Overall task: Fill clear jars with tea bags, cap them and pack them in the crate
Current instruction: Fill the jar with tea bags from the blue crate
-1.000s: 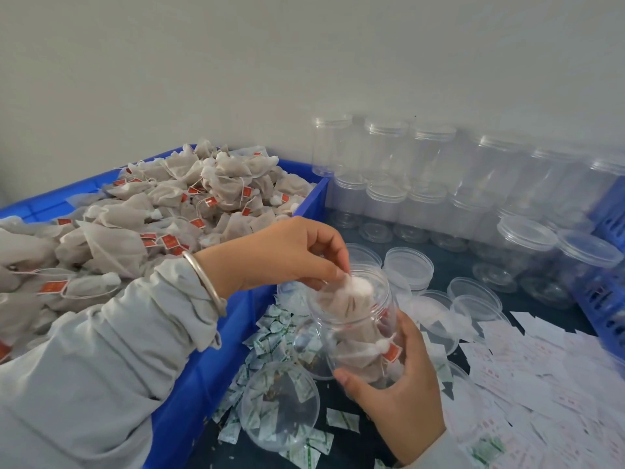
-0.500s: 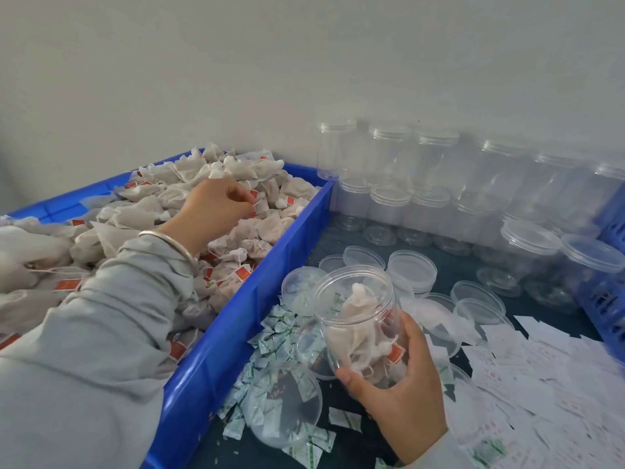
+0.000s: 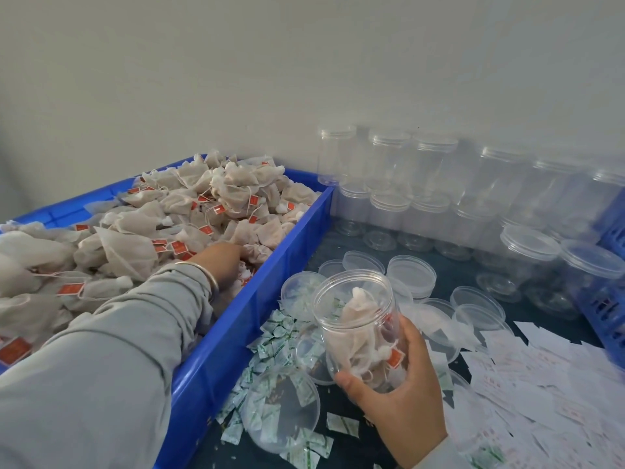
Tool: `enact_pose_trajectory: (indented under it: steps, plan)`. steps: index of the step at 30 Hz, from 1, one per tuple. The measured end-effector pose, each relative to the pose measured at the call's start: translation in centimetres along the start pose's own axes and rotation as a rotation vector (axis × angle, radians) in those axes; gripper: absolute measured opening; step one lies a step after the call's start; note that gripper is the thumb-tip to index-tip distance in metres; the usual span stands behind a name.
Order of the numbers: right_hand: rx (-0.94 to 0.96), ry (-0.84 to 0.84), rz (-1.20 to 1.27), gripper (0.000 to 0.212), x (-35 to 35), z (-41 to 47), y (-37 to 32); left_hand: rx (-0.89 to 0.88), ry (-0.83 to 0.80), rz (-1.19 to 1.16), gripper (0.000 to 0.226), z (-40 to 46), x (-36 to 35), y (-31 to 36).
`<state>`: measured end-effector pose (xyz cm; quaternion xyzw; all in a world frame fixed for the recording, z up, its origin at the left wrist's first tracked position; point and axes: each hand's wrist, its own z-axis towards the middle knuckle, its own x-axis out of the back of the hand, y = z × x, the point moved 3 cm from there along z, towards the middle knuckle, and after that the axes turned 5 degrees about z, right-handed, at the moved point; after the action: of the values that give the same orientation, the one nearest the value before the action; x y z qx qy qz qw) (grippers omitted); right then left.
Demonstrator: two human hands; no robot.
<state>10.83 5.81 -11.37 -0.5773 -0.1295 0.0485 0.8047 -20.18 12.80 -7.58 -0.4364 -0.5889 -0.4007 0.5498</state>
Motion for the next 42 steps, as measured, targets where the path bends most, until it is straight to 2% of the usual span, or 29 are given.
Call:
enact_pose_trajectory:
  steps: [5,9,10,15,17,19,22,25,28,31,35,40,42]
  plan:
    - [0.004,0.001,-0.022,0.094,0.0,0.0,-0.1,0.068,-0.013,0.035,0.030,-0.3,0.7,0.2]
    - [-0.016,-0.006,-0.004,0.096,-0.1,0.0,-0.3,0.116,0.025,-0.154,0.017,-0.3,1.4,-0.2]
    - [-0.017,-0.006,-0.002,0.095,-0.1,0.0,-0.3,0.129,0.057,-0.230,0.013,-0.3,1.7,-0.3]
    - [0.029,-0.013,-0.052,0.092,-0.4,0.2,-1.3,0.171,0.287,-0.362,0.024,-0.4,4.6,0.1]
    - [0.044,0.004,-0.072,0.088,-0.3,0.2,-1.1,0.164,0.364,-0.550,0.028,-0.8,5.8,0.5]
    - [0.011,0.008,-0.012,0.087,-0.2,0.2,-0.8,0.124,0.400,-0.859,0.025,-1.5,7.0,1.1]
    - [0.004,0.002,0.020,0.090,-0.1,0.0,-0.3,-0.028,0.316,-1.370,0.019,-3.3,8.7,3.0]
    - [0.021,0.006,-0.009,0.090,-0.2,-0.1,-0.3,-0.209,0.238,-1.595,0.027,-5.4,10.3,5.3]
    - [0.002,-0.001,-0.017,0.090,-0.3,-0.1,0.0,-0.345,0.169,-1.641,0.027,-7.1,10.9,7.3]
    - [-0.015,-0.001,-0.029,0.092,-0.4,-0.1,0.3,-0.466,0.061,-1.572,0.032,-8.5,10.8,8.9]
    - [-0.010,-0.001,-0.040,0.092,-0.4,-0.1,0.4,-0.508,-0.089,-1.438,0.037,-9.2,10.1,9.9]
    - [0.006,-0.001,-0.016,0.092,-0.4,0.0,0.4,-0.586,-0.254,-1.364,0.025,-9.5,9.1,10.7]
    - [0.009,-0.001,0.002,0.091,-0.5,0.0,0.4,-0.627,-0.303,-1.354,0.028,-9.6,8.9,10.9]
